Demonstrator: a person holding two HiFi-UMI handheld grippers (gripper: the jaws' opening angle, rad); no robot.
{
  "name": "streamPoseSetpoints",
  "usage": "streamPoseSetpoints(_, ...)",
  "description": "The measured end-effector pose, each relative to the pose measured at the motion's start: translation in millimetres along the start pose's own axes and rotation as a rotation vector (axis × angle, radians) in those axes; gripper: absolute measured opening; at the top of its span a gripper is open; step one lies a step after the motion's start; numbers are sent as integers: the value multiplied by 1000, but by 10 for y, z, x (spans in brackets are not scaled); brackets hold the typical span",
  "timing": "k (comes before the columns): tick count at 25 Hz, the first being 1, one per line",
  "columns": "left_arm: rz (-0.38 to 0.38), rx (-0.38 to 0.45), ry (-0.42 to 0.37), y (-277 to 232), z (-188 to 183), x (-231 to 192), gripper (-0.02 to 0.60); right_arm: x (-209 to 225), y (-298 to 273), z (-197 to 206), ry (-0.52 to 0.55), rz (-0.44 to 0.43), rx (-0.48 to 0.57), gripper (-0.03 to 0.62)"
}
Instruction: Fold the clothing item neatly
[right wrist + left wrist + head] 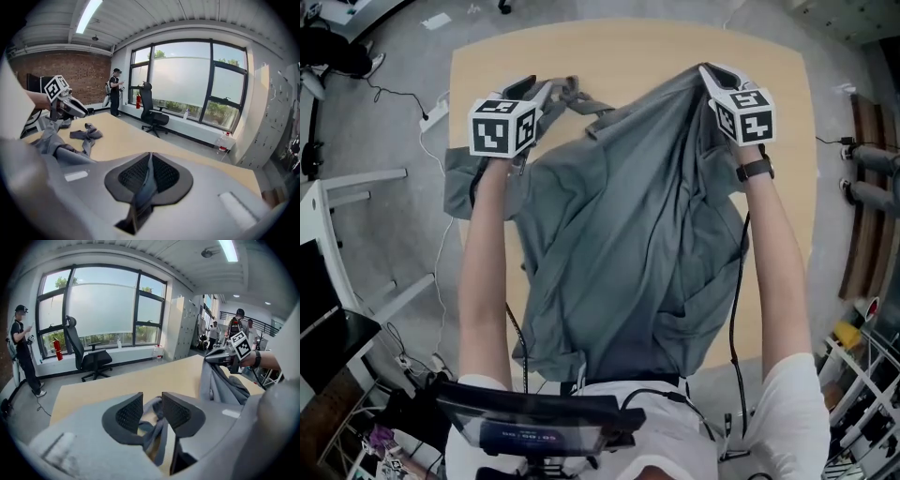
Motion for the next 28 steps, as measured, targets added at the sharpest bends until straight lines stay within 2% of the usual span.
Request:
streamPoseSetpoints(3, 92, -71, -64, -18, 163, 332, 133, -52, -135, 169, 8, -21, -45, 26)
streamPoseSetpoints(5, 186, -179, -66, -130, 306, 615, 133, -78, -161, 243, 6, -28, -46, 26)
streamPoseSetpoints(6, 229, -249, -26, -218, 405, 723, 135, -93, -164, 262, 3, -27, -43, 27)
streamPoseSetpoints(8, 316, -373, 112, -384, 612, 874, 142, -145, -163, 274, 1, -28, -39, 26)
streamPoseSetpoints(9, 346, -411, 167, -443, 692, 925, 149, -177, -165, 273, 3, -32, -39, 27)
streamPoseSetpoints(10, 354, -437, 186, -489, 751, 961, 149, -206, -172, 271, 9, -37, -40, 27)
streamPoseSetpoints(11, 337, -455, 163, -529, 788, 986, 147, -228, -184, 270, 18, -42, -41, 26)
streamPoseSetpoints(14, 248, -469, -1, -599, 779, 1038, 94, -241, -230, 298, 37, -54, -48, 27)
streamPoseSetpoints(15, 224, -456, -28, -604, 749, 1032, 38, -233, -237, 315, 37, -52, -49, 26)
streamPoseSetpoints(16, 192, -432, -41, -593, 709, 994, 34, -222, -233, 327, 34, -46, -46, 26)
streamPoseSetpoints(18, 103, -346, -46, -497, 597, 805, 32, -205, -186, 307, 16, -25, -14, 26)
streamPoseSetpoints(22, -44, -123, 42, -190, 242, 253, 26, -177, -110, 77, 19, 4, 81, 26)
streamPoseSetpoints(24, -76, -80, 65, -147, 136, 107, 26, -222, -168, 20, 46, -1, 68, 26)
streamPoseSetpoints(26, -100, -106, 38, -211, 152, 73, 29, -290, -301, 30, 64, -6, 17, 37)
streamPoseSetpoints(27, -116, -124, 18, -246, 195, 72, 35, -317, -368, 51, 65, -11, -9, 123)
streamPoseSetpoints(28, -129, -138, 7, -256, 243, 74, 75, -336, -400, 65, 61, -18, -24, 226)
Point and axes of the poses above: the fingertips, and each gripper's own axes: y backward along the fingers, x to its right, z out of its underside, the point moved 6 cm from there along y, backward along the fingers, and after that the axes turned 6 degrees about -x, right-handed, at the moved point
